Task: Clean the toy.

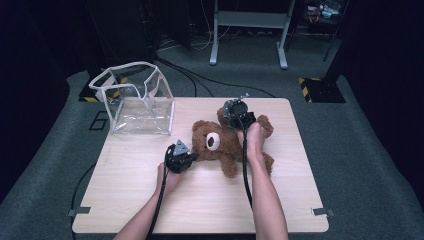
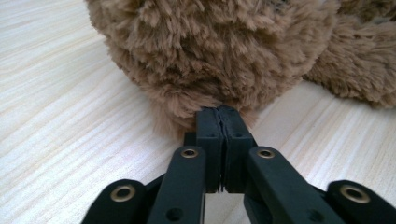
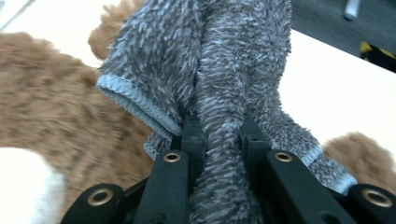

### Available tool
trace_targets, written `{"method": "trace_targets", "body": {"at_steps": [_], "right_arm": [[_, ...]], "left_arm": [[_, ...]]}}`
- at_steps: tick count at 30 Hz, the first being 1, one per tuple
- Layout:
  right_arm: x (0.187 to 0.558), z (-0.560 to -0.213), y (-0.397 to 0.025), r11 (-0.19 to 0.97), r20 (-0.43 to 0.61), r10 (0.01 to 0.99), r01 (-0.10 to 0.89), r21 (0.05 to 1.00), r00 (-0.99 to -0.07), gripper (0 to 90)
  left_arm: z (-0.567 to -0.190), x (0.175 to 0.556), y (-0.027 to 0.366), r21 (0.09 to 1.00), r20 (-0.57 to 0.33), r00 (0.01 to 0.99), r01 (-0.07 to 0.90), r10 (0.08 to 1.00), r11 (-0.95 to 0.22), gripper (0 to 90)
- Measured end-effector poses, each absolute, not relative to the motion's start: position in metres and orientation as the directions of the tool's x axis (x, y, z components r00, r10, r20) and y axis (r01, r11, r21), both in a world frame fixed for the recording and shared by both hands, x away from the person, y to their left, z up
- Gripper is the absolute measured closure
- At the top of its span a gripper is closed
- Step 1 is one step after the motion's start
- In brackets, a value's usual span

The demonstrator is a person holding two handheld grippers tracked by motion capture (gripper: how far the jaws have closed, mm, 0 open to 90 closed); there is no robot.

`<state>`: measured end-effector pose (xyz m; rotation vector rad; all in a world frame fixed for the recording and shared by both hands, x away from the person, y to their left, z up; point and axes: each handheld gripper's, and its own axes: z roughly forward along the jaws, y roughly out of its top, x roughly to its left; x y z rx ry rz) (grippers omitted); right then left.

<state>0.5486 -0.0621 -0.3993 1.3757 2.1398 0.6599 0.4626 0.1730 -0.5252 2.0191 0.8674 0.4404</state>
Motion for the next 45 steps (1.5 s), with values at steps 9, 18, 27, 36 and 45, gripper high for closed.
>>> {"method": "trace_targets", "body": {"at_steps": [9,18,27,36,45], "right_arm": [[0.544,-0.402,-0.027,0.472,-0.154,0.850,0.599,0.647,-0.504,77.0],[0.519,-0.367,-0.069,0.376,-0.170,0.911,0.583,0.720,-0.376,76.6],[0.529,-0.397,-0.075,0.374,-0.183,0.921,0.646,0.666,-0.345,76.0],[0.527,-0.401,-0.054,0.436,-0.211,0.888,0.603,0.668,-0.408,76.1],[0.532,-0.396,-0.098,0.420,-0.282,0.907,0.657,0.626,-0.311,76.5]], "left_arm": [[-0.526,0.468,0.171,0.788,-0.045,0.698,0.465,0.715,-0.404,76.9],[-0.526,0.469,0.168,0.769,-0.045,0.700,0.480,0.713,-0.423,63.3],[-0.527,0.469,0.168,0.774,-0.034,0.693,0.474,0.720,-0.421,58.2],[-0.527,0.470,0.169,0.772,-0.036,0.687,0.480,0.726,-0.417,85.9],[-0.527,0.470,0.169,0.776,-0.032,0.681,0.479,0.732,-0.411,87.7]]}}
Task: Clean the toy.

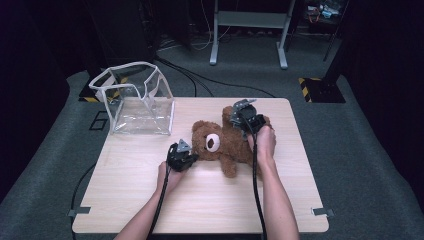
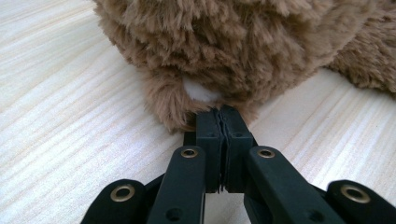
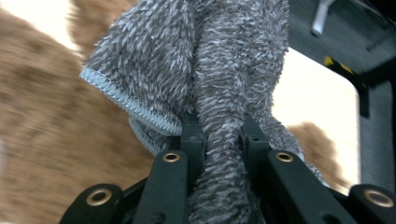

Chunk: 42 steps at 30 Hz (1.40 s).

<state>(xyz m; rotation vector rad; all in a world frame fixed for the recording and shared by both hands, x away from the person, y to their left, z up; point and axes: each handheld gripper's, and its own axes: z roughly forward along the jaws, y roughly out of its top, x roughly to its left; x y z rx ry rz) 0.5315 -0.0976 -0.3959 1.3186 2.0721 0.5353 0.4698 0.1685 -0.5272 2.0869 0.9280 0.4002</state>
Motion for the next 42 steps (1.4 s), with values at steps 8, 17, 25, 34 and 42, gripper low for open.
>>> {"method": "trace_targets", "body": {"at_steps": [8,17,25,34,42], "right_arm": [[0.534,-0.393,-0.142,0.341,-0.275,0.938,0.721,0.604,-0.212,76.4],[0.521,-0.374,-0.130,0.231,-0.024,0.947,0.630,0.742,-0.320,76.0],[0.526,-0.396,-0.109,0.343,-0.156,0.933,0.662,0.667,-0.326,76.0],[0.529,-0.399,-0.167,0.245,-0.186,0.969,0.740,0.627,-0.164,76.0],[0.514,-0.380,-0.183,0.216,-0.172,0.976,0.686,0.695,-0.132,75.9]], "left_arm": [[-0.527,0.470,0.169,0.773,-0.034,0.678,0.484,0.735,-0.411,85.6],[-0.527,0.470,0.169,0.775,-0.031,0.683,0.478,0.730,-0.414,82.0],[-0.527,0.470,0.169,0.770,-0.035,0.682,0.484,0.730,-0.415,87.6],[-0.527,0.470,0.169,0.771,-0.037,0.683,0.484,0.729,-0.414,88.0],[-0.527,0.470,0.168,0.777,-0.033,0.680,0.478,0.732,-0.409,87.9]]}}
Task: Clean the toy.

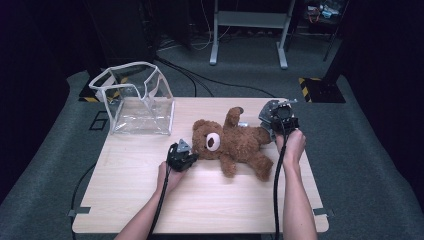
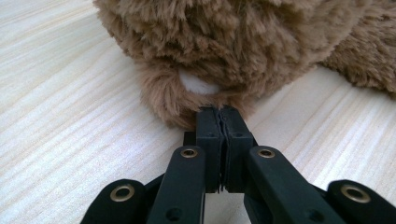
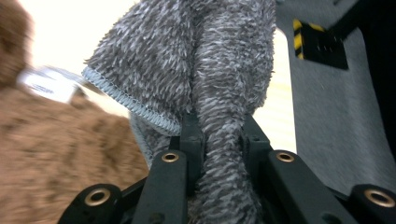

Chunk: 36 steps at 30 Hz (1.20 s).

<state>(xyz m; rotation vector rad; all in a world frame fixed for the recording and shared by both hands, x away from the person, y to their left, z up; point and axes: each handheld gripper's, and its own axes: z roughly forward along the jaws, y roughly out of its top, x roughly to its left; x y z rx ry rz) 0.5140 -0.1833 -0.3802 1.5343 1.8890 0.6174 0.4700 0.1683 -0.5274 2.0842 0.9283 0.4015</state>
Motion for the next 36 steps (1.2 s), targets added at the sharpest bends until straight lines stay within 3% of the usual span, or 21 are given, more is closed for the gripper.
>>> {"method": "trace_targets", "body": {"at_steps": [4,8,11,16,19,26,31,36], "right_arm": [[0.507,-0.369,-0.163,0.241,-0.143,0.969,0.634,0.734,-0.203,75.8],[0.511,-0.382,-0.138,0.294,-0.149,0.951,0.642,0.708,-0.272,75.6],[0.516,-0.395,-0.138,0.315,-0.184,0.947,0.658,0.684,-0.263,75.6],[0.519,-0.407,-0.173,0.233,-0.158,0.972,0.717,0.657,-0.171,75.6],[0.508,-0.398,-0.177,0.217,-0.131,0.976,0.689,0.692,-0.176,75.6],[0.483,-0.367,-0.127,0.274,-0.071,0.936,0.583,0.765,-0.346,75.5],[0.484,-0.374,-0.078,0.341,-0.053,0.884,0.561,0.754,-0.465,75.3],[0.496,-0.395,-0.062,0.413,-0.129,0.877,0.589,0.695,-0.462,75.2]], "left_arm": [[-0.527,0.470,0.168,0.777,-0.029,0.680,0.476,0.733,-0.411,87.8],[-0.527,0.470,0.168,0.777,-0.029,0.680,0.476,0.733,-0.411,87.9],[-0.527,0.470,0.168,0.778,-0.031,0.680,0.477,0.733,-0.410,87.9],[-0.527,0.470,0.168,0.778,-0.031,0.680,0.477,0.733,-0.410,87.9],[-0.527,0.470,0.168,0.777,-0.032,0.680,0.478,0.733,-0.409,87.9],[-0.527,0.469,0.168,0.774,-0.025,0.680,0.477,0.733,-0.416,87.9],[-0.527,0.469,0.168,0.774,-0.028,0.681,0.478,0.732,-0.416,88.3],[-0.527,0.470,0.168,0.776,-0.029,0.679,0.478,0.734,-0.412,88.3]]}}
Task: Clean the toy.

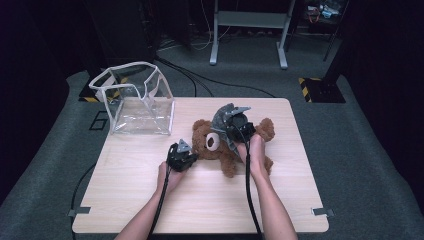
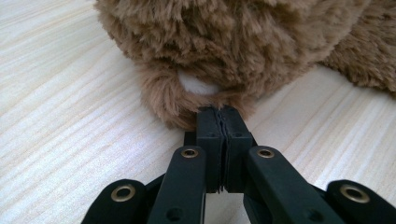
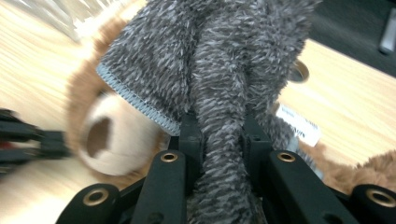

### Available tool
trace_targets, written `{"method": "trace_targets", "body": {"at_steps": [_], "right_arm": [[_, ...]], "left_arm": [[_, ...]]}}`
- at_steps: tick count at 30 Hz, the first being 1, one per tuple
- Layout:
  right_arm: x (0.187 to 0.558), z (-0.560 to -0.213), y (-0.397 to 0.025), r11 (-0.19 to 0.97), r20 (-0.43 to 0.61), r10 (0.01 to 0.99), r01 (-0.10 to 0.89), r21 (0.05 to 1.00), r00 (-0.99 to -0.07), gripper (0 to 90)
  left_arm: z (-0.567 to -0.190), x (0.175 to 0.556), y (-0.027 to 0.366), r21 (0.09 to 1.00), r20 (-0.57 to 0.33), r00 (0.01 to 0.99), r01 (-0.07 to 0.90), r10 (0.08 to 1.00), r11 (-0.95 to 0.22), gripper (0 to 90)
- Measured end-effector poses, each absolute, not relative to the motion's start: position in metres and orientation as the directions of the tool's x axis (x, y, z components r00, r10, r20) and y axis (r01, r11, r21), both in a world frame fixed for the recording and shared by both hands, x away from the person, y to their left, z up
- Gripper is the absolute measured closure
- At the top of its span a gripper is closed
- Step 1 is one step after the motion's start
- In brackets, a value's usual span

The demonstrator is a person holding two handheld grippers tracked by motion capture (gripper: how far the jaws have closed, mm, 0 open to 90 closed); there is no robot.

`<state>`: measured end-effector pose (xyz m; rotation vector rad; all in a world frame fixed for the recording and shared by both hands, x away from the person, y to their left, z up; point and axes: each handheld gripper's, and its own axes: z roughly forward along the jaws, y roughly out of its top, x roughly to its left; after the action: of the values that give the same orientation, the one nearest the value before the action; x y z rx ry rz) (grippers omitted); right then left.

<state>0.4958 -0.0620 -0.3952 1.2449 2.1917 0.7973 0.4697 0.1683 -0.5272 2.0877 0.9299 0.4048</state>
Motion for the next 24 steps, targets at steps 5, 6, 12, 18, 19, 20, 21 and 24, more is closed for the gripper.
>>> {"method": "trace_targets", "body": {"at_steps": [5,6,12,18,19,20,21,24], "right_arm": [[0.496,-0.399,-0.089,0.367,-0.110,0.902,0.608,0.704,-0.418,75.0],[0.496,-0.398,-0.097,0.347,-0.104,0.912,0.610,0.713,-0.397,74.9],[0.496,-0.396,-0.138,0.277,-0.091,0.948,0.649,0.708,-0.305,74.8],[0.500,-0.406,-0.177,0.195,-0.065,0.976,0.694,0.693,-0.209,74.9],[0.501,-0.409,-0.184,0.180,-0.061,0.980,0.701,0.690,-0.192,74.9],[0.503,-0.411,-0.189,0.174,-0.065,0.982,0.706,0.687,-0.179,74.9],[0.505,-0.412,-0.195,0.162,-0.063,0.985,0.714,0.681,-0.162,74.8],[0.506,-0.413,-0.208,0.119,-0.052,0.992,0.724,0.679,-0.114,74.6]], "left_arm": [[-0.527,0.470,0.168,0.776,-0.027,0.679,0.477,0.734,-0.413,88.4],[-0.527,0.469,0.168,0.774,-0.023,0.678,0.477,0.734,-0.416,88.3],[-0.527,0.469,0.168,0.775,-0.021,0.679,0.475,0.734,-0.417,88.4],[-0.527,0.469,0.168,0.774,-0.019,0.680,0.474,0.733,-0.420,88.4],[-0.527,0.469,0.168,0.774,-0.018,0.680,0.474,0.733,-0.420,88.4],[-0.527,0.469,0.168,0.775,-0.022,0.679,0.476,0.734,-0.416,88.4],[-0.527,0.469,0.168,0.774,-0.025,0.678,0.478,0.734,-0.415,88.4],[-0.527,0.469,0.168,0.774,-0.018,0.680,0.474,0.733,-0.420,88.3]]}}
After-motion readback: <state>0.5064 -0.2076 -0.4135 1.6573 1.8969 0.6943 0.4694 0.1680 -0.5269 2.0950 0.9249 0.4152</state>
